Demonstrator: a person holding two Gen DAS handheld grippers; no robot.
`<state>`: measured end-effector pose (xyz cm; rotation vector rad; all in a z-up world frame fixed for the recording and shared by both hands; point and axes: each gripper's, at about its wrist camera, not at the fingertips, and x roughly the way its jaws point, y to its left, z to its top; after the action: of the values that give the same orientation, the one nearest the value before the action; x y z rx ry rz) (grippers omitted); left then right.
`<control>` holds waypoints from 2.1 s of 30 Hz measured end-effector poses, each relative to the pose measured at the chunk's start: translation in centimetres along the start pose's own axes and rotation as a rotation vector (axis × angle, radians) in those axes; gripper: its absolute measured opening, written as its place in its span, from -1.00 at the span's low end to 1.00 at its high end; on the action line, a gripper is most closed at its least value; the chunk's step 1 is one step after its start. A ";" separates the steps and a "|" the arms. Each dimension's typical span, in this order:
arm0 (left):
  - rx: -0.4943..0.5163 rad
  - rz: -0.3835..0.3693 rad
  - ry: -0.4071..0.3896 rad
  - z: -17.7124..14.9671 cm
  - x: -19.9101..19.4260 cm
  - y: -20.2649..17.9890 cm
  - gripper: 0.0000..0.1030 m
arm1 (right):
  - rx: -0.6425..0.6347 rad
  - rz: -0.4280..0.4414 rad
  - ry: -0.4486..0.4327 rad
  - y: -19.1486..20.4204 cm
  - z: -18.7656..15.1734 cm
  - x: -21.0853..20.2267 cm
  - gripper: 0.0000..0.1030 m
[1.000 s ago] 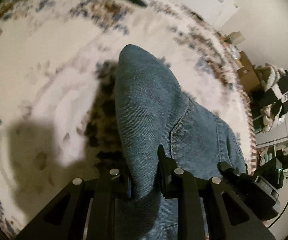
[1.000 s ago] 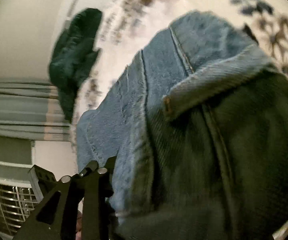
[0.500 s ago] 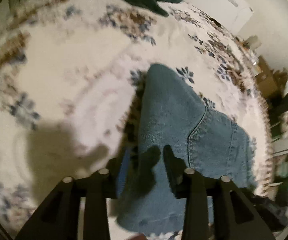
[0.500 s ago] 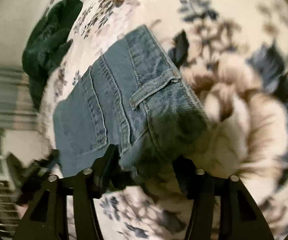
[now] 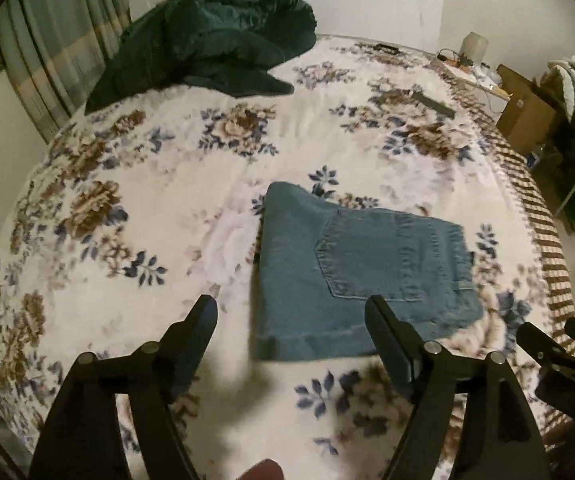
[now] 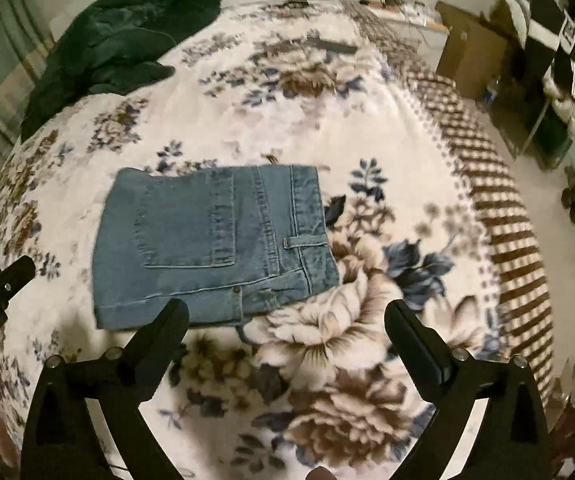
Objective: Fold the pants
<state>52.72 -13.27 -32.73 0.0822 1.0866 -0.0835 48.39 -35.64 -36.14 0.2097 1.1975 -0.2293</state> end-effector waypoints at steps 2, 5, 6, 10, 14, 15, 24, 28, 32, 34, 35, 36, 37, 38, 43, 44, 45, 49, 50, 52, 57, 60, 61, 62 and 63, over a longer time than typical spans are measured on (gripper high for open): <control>-0.005 0.011 -0.017 -0.2 -2.5 -0.3 0.45 | -0.004 -0.002 -0.023 0.0 -0.3 -2.7 0.94; -0.011 0.035 -0.047 -0.6 -6.2 -0.5 0.45 | -0.009 0.012 -0.051 -0.3 -1.2 -7.3 0.95; -0.012 0.045 -0.058 -0.8 -7.8 -0.5 0.45 | -0.016 0.003 -0.069 -0.3 -1.5 -9.2 0.95; -0.031 0.059 -0.095 -1.7 -12.9 -0.6 0.46 | -0.033 0.000 -0.120 -0.5 -2.8 -15.1 0.95; -0.033 0.066 -0.129 -2.9 -17.8 -0.8 0.46 | -0.040 -0.003 -0.174 -0.6 -4.4 -21.1 0.95; -0.035 0.063 -0.138 -3.3 -19.3 -0.7 0.46 | -0.041 -0.006 -0.190 -0.7 -5.0 -23.0 0.95; -0.051 0.047 -0.187 -7.1 -30.0 0.2 0.46 | -0.034 0.001 -0.308 -1.3 -11.0 -38.1 0.95; -0.044 0.044 -0.234 -9.1 -35.2 0.6 0.46 | -0.032 0.015 -0.356 -1.4 -14.0 -44.3 0.95; -0.028 0.037 -0.262 -10.9 -39.0 0.9 0.46 | -0.028 0.023 -0.392 -1.3 -17.3 -49.9 0.95; -0.015 0.033 -0.271 -11.9 -40.8 1.0 0.46 | -0.030 0.022 -0.411 -1.1 -19.4 -52.8 0.95; -0.010 0.026 -0.272 -12.3 -41.4 1.0 0.46 | -0.032 0.021 -0.420 -1.0 -20.2 -54.0 0.95; -0.005 0.019 -0.269 -12.8 -42.0 1.1 0.46 | -0.034 0.014 -0.431 -0.9 -21.4 -55.4 0.95; 0.002 0.017 -0.267 -13.3 -42.7 1.1 0.46 | -0.034 0.013 -0.439 -0.8 -22.2 -56.5 0.95; 0.003 0.014 -0.269 -13.7 -43.2 1.2 0.46 | -0.033 0.010 -0.447 -0.8 -23.1 -57.5 0.95; -0.005 0.021 -0.282 -15.6 -45.5 1.6 0.46 | -0.028 0.004 -0.482 -1.1 -26.5 -62.2 0.95; -0.009 0.023 -0.282 -15.9 -45.9 1.6 0.46 | -0.026 0.008 -0.488 -1.3 -27.1 -63.2 0.95; -0.012 0.022 -0.285 -16.1 -46.3 1.6 0.46 | -0.028 0.007 -0.491 -1.4 -27.4 -63.8 0.95; -0.021 0.035 -0.303 -16.8 -47.5 1.4 0.46 | -0.046 0.020 -0.511 -1.8 -28.1 -66.1 0.95; -0.025 0.042 -0.305 -17.0 -47.8 1.3 0.46 | -0.047 0.027 -0.513 -1.9 -28.2 -66.5 0.95; -0.037 0.045 -0.310 -17.1 -48.1 1.2 0.46 | -0.063 0.033 -0.513 -2.1 -28.0 -67.0 0.95; -0.045 0.056 -0.330 -17.4 -48.9 0.8 0.46 | -0.088 0.051 -0.509 -2.6 -27.7 -67.3 0.95; -0.045 0.060 -0.330 -17.4 -49.0 0.7 0.46 | -0.098 0.053 -0.509 -2.7 -27.2 -67.2 0.95; -0.048 0.059 -0.330 -17.5 -49.0 0.6 0.46 | -0.096 0.055 -0.507 -2.6 -27.3 -67.1 0.95; -0.046 0.056 -0.330 -17.5 -49.0 0.7 0.46 | -0.096 0.058 -0.505 -2.7 -27.1 -67.0 0.95; -0.045 0.056 -0.331 -17.5 -49.0 0.7 0.46 | -0.097 0.058 -0.505 -2.9 -27.1 -67.0 0.95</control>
<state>14.72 -9.39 2.64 0.0558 0.7544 -0.0208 0.12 -26.48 16.98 0.0925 0.6982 -0.1601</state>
